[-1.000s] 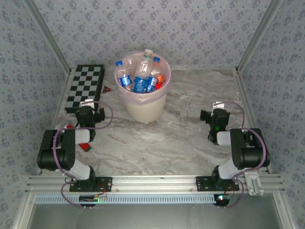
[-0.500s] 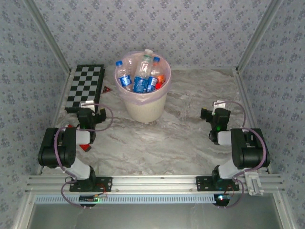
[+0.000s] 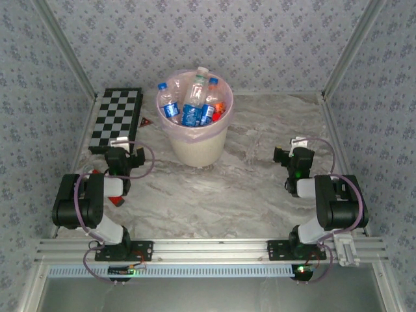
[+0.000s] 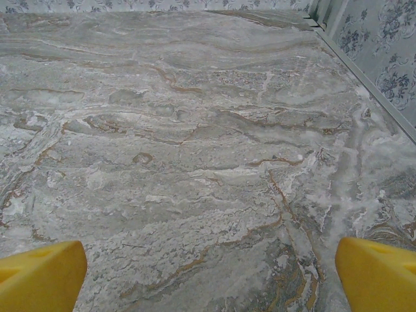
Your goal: Put the plastic bottles in the bin
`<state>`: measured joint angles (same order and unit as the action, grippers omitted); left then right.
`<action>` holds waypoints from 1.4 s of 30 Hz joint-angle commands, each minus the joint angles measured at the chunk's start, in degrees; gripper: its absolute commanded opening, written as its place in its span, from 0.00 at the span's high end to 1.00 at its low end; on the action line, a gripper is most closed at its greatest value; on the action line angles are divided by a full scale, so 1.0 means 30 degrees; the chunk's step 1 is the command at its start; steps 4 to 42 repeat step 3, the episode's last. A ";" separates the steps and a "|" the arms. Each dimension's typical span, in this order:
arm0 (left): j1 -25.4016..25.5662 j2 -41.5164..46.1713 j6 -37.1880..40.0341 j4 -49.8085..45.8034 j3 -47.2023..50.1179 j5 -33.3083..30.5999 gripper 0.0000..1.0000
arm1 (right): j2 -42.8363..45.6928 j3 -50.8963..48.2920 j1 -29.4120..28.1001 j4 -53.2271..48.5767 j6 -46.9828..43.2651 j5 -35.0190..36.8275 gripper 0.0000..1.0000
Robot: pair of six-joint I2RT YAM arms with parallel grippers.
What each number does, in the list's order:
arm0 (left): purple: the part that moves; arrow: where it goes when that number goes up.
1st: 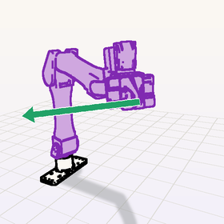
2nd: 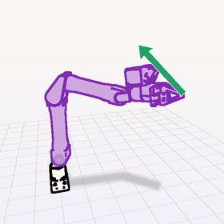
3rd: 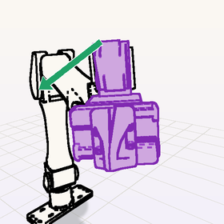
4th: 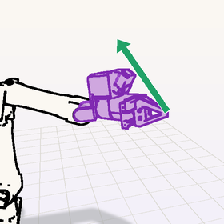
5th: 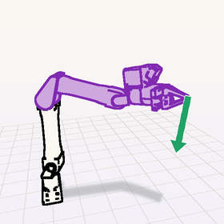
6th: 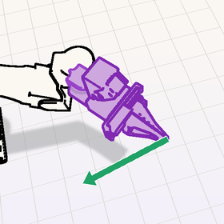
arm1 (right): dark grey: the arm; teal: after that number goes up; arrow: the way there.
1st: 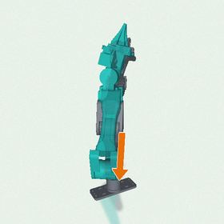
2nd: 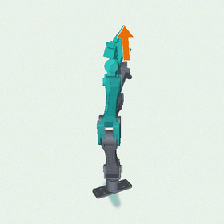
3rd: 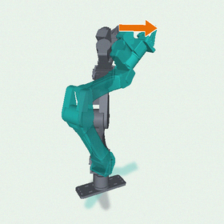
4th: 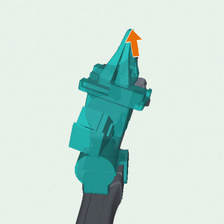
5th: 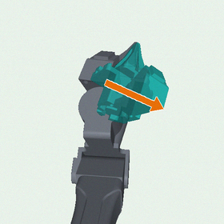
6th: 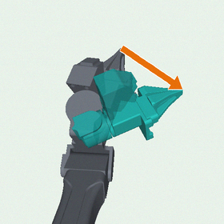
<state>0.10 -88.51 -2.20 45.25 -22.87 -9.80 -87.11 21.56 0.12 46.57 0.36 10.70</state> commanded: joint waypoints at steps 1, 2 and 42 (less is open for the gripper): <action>-0.0047 0.0204 -0.0242 0.0779 -0.0099 0.0231 0.01 | -0.0085 0.0134 0.0048 0.0342 -0.0208 -0.0105 0.00; -0.0047 0.0183 -0.0246 0.0792 -0.0097 0.0226 0.01 | -0.0087 0.0119 0.0048 0.0379 -0.0208 -0.0081 0.00; -0.0059 0.0206 -0.0253 0.0783 -0.0081 0.0227 0.01 | -0.0084 0.0095 0.0048 0.0412 -0.0230 -0.0080 0.00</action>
